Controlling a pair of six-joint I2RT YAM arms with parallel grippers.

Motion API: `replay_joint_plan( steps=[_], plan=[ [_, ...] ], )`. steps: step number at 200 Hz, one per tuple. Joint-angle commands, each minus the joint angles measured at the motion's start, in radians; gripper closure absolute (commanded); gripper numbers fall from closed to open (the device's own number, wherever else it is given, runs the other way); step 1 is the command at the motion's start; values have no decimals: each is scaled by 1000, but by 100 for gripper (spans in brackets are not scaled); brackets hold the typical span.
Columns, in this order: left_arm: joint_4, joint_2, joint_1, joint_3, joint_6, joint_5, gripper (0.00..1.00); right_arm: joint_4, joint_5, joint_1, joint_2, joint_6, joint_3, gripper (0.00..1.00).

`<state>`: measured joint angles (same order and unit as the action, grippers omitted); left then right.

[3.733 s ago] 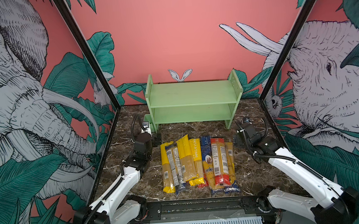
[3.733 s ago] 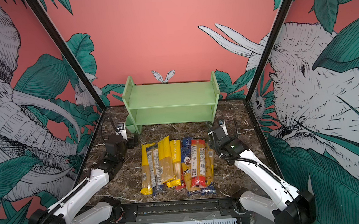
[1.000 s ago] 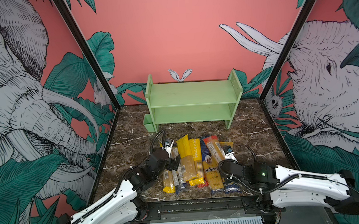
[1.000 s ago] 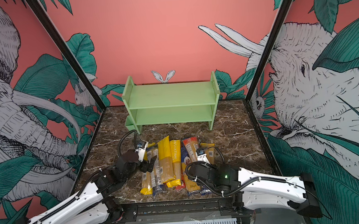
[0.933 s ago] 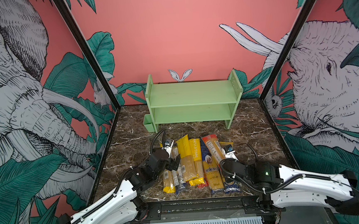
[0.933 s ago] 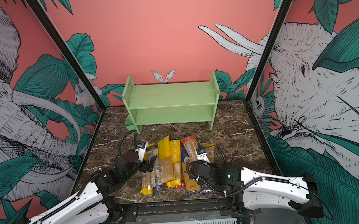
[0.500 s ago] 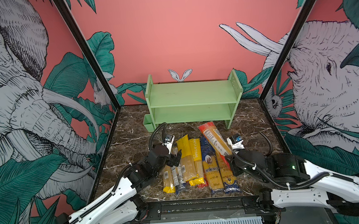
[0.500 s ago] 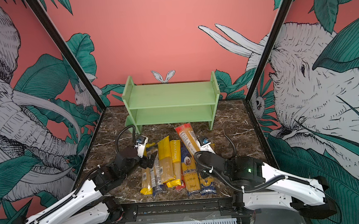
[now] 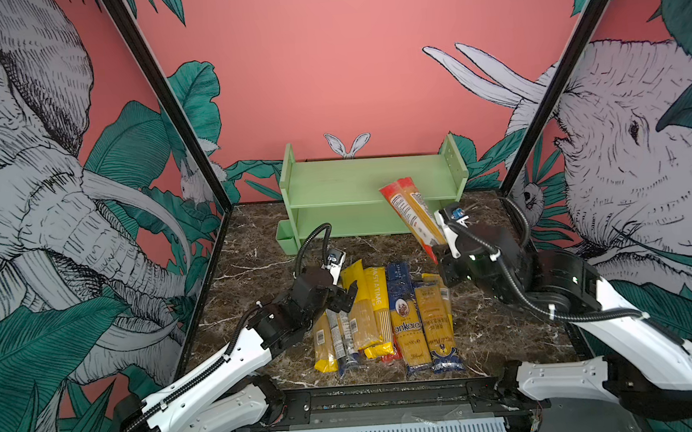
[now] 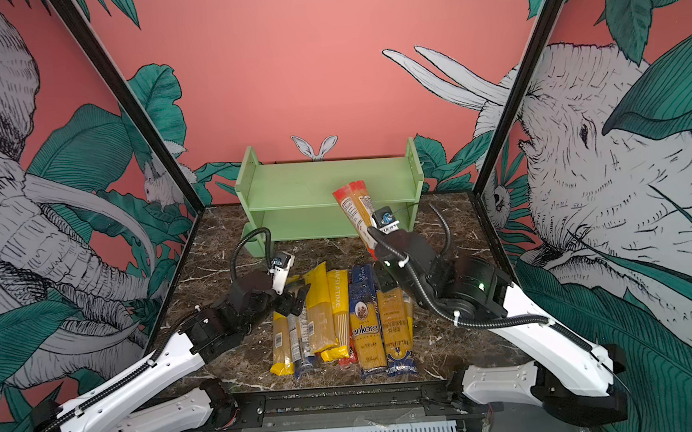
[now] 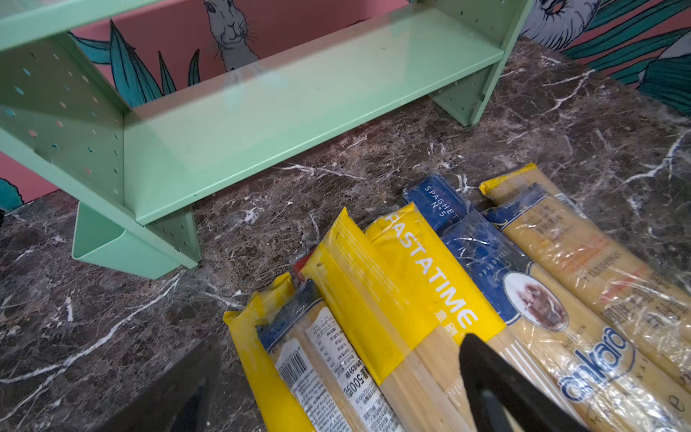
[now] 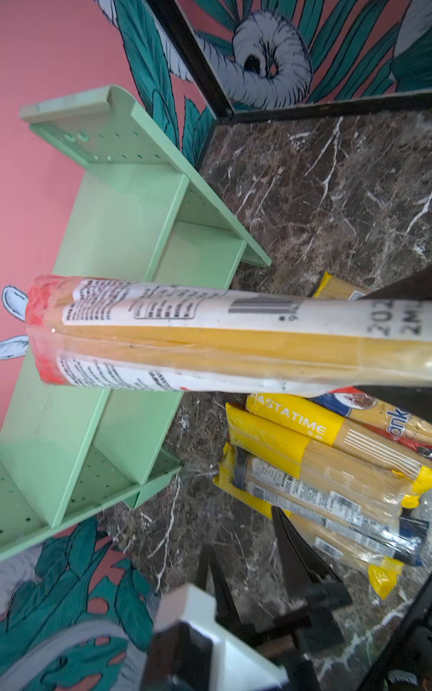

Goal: Place and organize the pasta boxes and bags onto the shelf
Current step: 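Lift the red-and-white pack upright with the right gripper toward the shelf, then stand the red-and-white pack on the upper shelf end with the right gripper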

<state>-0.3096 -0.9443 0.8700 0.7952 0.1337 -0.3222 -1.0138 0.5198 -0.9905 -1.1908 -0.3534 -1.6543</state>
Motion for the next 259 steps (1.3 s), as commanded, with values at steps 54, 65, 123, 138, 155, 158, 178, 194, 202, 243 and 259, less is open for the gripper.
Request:
replay_joint_plan(
  steps=[54,65,123,138,155,158,178,194,202,243,259],
  plan=[
    [39,-58,7,102,-67,9,0,347,-76,371,-319,239,-322,100],
    [51,-70,7,103,-71,12,0,381,-106,419,-359,243,-337,100],
    [71,-137,7,111,-96,15,0,433,-183,567,-544,269,-441,100],
    [79,-147,6,111,-98,15,0,454,-186,584,-569,286,-441,100],
    [86,-157,6,114,-98,21,0,471,-186,604,-585,288,-433,100],
    [86,-158,6,114,-97,21,1,473,-184,607,-586,287,-429,100],
    [87,-166,6,118,-98,25,0,493,-165,622,-589,282,-401,100],
    [88,-167,6,118,-100,23,0,497,-154,631,-592,274,-380,100],
    [86,-169,6,119,-102,23,0,494,-144,635,-593,271,-376,100],
    [83,-167,7,117,-100,21,0,501,-95,635,-584,264,-331,100],
    [83,-164,6,113,-98,21,0,515,-75,637,-575,264,-304,74]
  ],
)
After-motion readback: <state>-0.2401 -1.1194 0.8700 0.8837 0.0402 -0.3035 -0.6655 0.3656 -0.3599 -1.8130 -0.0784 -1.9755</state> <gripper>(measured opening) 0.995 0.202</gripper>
